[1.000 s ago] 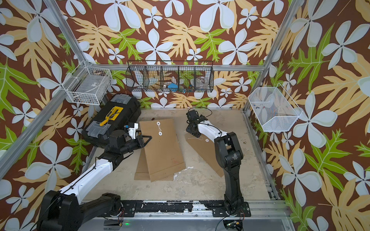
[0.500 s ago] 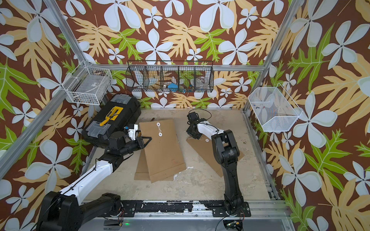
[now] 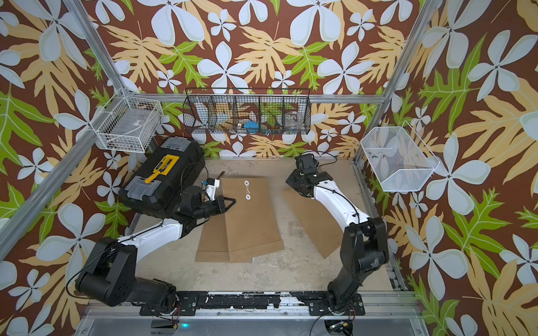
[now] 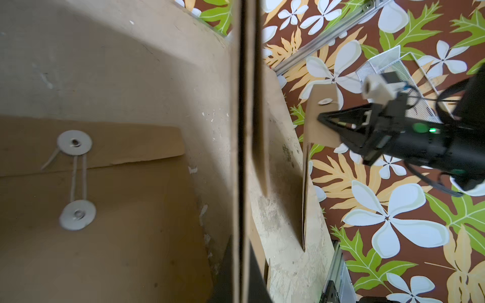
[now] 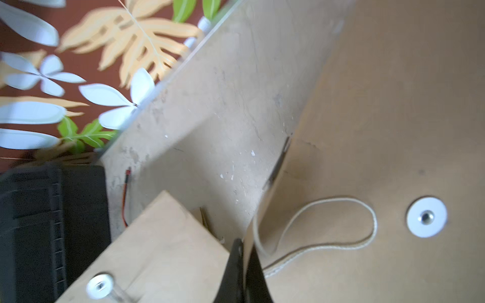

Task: Close the mouth of the file bag
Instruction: Place the file bag at the center of the board.

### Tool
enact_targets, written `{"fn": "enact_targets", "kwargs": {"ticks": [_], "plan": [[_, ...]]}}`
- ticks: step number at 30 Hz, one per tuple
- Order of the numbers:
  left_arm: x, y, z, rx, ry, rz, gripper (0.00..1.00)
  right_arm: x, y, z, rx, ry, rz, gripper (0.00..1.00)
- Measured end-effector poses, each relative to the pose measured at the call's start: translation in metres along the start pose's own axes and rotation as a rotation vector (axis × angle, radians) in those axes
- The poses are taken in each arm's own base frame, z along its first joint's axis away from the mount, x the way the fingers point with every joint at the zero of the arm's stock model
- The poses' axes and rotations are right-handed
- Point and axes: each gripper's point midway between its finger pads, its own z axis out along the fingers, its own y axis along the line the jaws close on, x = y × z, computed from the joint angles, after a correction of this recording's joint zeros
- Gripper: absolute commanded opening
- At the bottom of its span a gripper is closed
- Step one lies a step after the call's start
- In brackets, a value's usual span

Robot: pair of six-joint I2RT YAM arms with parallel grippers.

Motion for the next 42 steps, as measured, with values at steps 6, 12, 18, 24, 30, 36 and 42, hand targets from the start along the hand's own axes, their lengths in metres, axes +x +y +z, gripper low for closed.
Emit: {"fn": "enact_targets", "kwargs": {"ticks": [6,12,18,24,30,36,42], "plan": [[0.014,-0.013,0.072,0.052,0.077,0.008,0.00,-0.028,0.026,-0.055,-0.122,-0.083,-0.014,0.00],[0.041,-0.021,0.137,0.074,0.161,-0.014,0.00,-0.036,0.042,-0.080,-0.186,-0.108,-0.025,0.00],[0.047,0.000,0.170,0.007,0.190,-0.025,0.05,-0.035,0.046,-0.092,-0.215,-0.106,-0.027,0.00],[0.061,0.016,0.183,-0.065,0.252,0.004,0.37,-0.038,0.052,-0.101,-0.236,-0.114,-0.026,0.00],[0.051,0.019,0.177,-0.146,0.251,0.083,0.59,-0.051,0.065,-0.135,-0.284,-0.169,-0.027,0.00],[0.034,0.005,0.156,-0.174,0.213,0.148,0.71,-0.068,0.068,-0.154,-0.295,-0.223,-0.026,0.00],[0.027,-0.005,0.155,-0.151,0.207,0.196,0.72,-0.079,0.076,-0.178,-0.311,-0.265,-0.036,0.00]]}}
